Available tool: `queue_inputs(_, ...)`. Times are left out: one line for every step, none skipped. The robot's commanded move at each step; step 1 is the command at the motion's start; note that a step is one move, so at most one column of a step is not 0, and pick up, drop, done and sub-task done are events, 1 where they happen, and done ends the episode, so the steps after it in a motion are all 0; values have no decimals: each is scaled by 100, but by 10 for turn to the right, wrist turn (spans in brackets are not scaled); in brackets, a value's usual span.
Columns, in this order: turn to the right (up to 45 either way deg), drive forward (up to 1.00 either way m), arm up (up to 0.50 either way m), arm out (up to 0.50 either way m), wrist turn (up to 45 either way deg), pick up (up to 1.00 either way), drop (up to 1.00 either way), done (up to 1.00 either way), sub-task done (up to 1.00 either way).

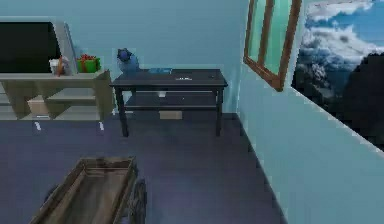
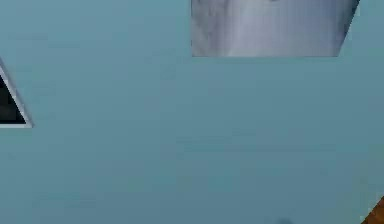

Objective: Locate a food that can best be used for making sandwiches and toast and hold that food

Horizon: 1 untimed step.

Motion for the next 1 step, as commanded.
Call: queue_inputs(450, 0, 0, 0, 0, 0, 0, 0, 0)
